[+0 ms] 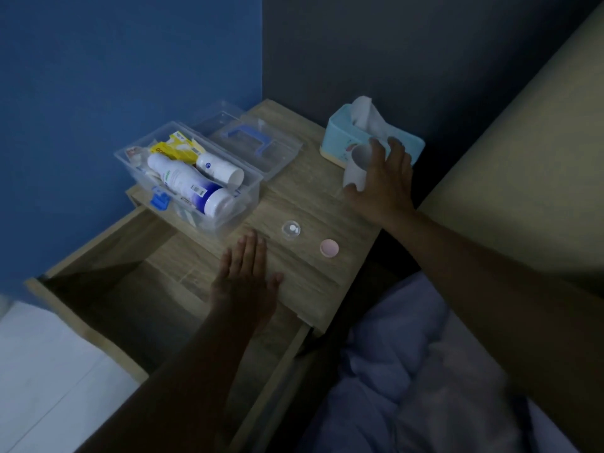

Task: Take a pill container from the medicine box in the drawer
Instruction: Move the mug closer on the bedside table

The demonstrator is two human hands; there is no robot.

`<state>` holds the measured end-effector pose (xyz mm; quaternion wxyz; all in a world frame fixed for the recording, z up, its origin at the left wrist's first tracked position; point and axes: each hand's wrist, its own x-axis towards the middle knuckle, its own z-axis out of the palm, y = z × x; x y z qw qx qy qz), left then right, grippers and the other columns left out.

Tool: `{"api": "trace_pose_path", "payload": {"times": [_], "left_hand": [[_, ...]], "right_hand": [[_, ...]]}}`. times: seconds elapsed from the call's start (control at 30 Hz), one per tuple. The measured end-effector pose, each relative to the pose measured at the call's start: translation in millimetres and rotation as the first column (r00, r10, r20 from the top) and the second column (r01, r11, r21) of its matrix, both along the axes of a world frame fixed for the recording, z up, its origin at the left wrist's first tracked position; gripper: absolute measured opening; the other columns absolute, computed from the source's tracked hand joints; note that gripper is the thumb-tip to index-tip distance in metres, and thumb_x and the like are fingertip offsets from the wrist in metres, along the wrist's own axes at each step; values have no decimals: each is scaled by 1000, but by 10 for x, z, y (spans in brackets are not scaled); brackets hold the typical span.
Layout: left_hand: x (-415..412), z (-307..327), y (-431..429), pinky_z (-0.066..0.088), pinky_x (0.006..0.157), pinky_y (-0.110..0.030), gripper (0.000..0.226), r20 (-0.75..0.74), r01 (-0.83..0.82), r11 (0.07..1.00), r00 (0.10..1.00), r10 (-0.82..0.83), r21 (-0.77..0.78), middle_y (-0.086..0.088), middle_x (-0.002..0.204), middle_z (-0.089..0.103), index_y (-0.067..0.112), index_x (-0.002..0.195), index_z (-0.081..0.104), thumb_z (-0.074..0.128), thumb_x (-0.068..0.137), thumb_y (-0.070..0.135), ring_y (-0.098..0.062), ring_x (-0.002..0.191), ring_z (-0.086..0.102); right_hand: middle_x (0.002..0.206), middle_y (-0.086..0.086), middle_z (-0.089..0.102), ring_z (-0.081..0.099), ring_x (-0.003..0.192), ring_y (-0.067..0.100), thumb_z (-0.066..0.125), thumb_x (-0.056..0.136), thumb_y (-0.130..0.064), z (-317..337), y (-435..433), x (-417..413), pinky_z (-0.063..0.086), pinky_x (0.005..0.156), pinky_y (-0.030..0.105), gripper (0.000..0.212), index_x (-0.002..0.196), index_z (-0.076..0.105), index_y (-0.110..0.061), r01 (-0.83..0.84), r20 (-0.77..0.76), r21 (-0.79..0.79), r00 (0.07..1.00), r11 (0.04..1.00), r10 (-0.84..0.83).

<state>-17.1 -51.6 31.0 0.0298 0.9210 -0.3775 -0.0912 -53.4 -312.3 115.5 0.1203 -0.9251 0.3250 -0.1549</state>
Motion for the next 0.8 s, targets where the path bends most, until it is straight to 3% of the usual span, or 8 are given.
{"api": "trace_pose_path", "payload": {"times": [0.07,0.17,0.27,0.33,0.57,0.8], "left_hand": [[1,-9,-3,8,123,-44,75,8,8,1000,1000,-8,-5,-13,165,-3,9,156,0,14,97,54,-25,153,1],[18,-10,-10,9,123,-45,76,-3,13,1000,1000,-13,1,-13,165,-5,10,155,-3,12,96,55,-25,153,0],[33,-17,-13,8,123,-45,76,-15,22,1000,1000,-22,4,-13,165,-6,9,155,-4,11,96,55,-25,153,-2],[33,-20,-10,8,123,-45,75,-18,19,1000,1000,-19,-6,-13,165,-6,9,155,-3,11,97,54,-25,153,-2],[12,-59,-9,7,123,-44,74,17,-7,1000,1000,7,-22,-11,165,-3,10,156,0,13,97,53,-23,153,0],[24,-56,-17,7,123,-44,75,24,-3,1000,1000,3,7,-10,165,-7,11,155,-4,9,96,55,-22,153,-4]], "right_hand": [[158,17,14,20,141,38,71,72,-52,19,-163,115,24,114,49,109,155,12,-13,78,-160,-48,983,996,-85],[148,16,24,27,134,38,69,66,-66,15,-338,229,33,107,48,116,153,18,-9,149,-274,-96,947,984,-170],[138,14,33,34,128,36,70,63,-67,-17,-430,297,41,99,47,100,138,41,-7,179,-257,-58,948,982,-188],[137,12,32,36,127,34,73,63,-65,-45,-463,324,44,96,47,92,131,48,-8,189,-229,-8,956,982,-185],[147,13,25,42,129,33,80,65,-60,-35,-498,378,45,103,44,96,136,44,-7,168,-195,89,969,982,-148],[138,13,36,49,121,30,85,60,-57,145,-341,338,46,97,38,100,134,45,-5,78,-133,120,989,990,-62]]}}
